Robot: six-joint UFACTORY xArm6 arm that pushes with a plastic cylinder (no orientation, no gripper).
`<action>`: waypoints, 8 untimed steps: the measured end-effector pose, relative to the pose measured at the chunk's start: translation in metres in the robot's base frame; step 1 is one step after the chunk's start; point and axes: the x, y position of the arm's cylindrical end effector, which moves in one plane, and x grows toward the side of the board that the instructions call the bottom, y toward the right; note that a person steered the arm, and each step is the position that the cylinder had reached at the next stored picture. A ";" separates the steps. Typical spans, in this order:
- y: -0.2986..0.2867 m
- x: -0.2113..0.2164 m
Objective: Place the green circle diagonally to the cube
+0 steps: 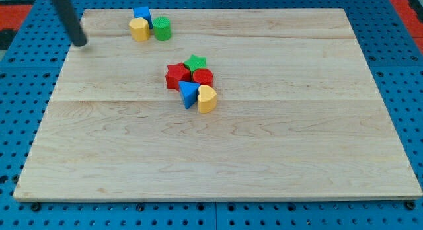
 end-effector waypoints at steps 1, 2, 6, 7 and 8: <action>0.041 -0.014; 0.078 -0.014; 0.005 -0.022; 0.008 -0.077; 0.087 -0.080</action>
